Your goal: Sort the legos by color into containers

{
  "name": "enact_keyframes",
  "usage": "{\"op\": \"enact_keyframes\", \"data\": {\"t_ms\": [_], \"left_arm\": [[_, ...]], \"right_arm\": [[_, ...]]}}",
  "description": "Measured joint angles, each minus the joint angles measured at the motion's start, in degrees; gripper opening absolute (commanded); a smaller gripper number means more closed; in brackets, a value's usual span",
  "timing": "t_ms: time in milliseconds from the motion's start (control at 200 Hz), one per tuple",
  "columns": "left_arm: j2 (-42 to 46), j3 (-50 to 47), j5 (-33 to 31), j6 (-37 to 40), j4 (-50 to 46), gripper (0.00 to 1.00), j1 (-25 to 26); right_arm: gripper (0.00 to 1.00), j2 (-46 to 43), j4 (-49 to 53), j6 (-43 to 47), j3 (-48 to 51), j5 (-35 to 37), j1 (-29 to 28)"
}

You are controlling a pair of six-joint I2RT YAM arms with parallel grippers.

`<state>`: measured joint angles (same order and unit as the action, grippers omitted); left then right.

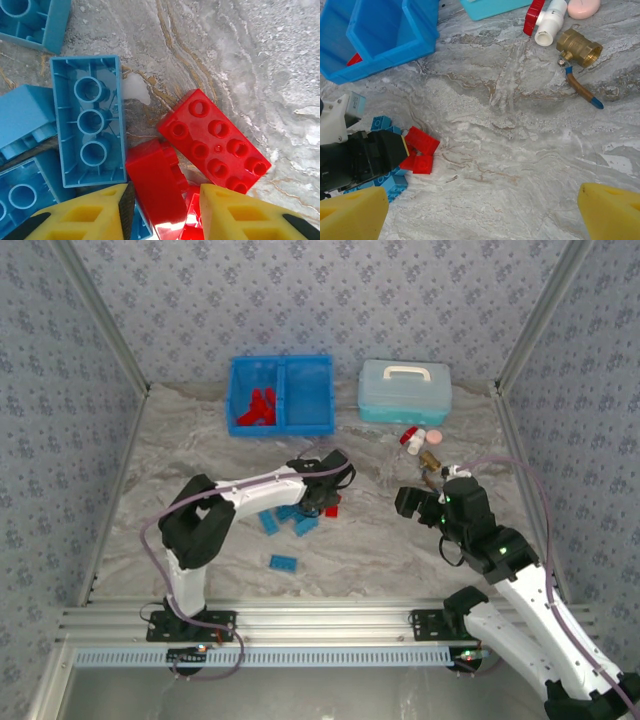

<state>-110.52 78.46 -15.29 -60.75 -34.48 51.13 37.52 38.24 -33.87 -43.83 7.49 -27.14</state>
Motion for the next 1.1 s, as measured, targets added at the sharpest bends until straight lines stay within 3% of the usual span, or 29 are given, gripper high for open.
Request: {"op": "enact_keyframes", "data": {"t_ms": [715, 1104], "left_arm": [[-5.27, 7.28, -1.9, 1.86, -10.64, 0.38, 1.14], [-6.73, 10.1, -1.95, 3.93, -13.16, 0.22, 1.11]], "right_arm": [[1.0, -0.42, 0.48, 0.02, 0.11, 0.24, 0.0], [1.0, -0.79, 0.61, 0.02, 0.11, 0.24, 0.0]]}}
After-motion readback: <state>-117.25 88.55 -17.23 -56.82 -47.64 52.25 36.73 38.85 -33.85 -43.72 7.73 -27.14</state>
